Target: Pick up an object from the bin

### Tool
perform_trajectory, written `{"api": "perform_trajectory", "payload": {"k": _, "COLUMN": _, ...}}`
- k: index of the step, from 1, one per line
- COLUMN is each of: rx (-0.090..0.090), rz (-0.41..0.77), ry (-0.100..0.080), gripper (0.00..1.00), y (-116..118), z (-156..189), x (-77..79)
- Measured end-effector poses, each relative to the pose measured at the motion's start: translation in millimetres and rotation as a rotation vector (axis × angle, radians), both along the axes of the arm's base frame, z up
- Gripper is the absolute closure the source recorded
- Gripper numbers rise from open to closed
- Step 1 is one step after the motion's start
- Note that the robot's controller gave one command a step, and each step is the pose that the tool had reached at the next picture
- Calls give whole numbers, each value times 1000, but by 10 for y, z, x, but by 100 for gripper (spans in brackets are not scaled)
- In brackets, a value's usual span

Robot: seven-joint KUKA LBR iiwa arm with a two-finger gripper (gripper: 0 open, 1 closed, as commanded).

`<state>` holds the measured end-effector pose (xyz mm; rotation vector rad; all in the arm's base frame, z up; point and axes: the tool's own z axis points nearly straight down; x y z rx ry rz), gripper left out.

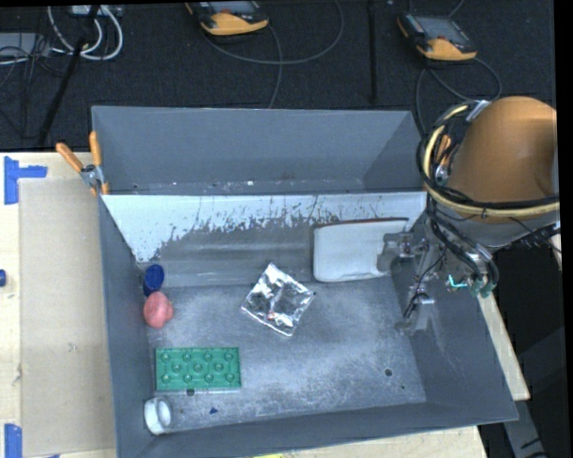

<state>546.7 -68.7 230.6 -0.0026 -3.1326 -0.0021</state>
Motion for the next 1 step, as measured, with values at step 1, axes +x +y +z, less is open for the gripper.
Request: {"api": "perform_trajectory", "payload": {"k": 1, "rx": 1, "rz": -98, "ry": -4, "gripper": 0, "y": 830, "z": -1654, "x": 679}}
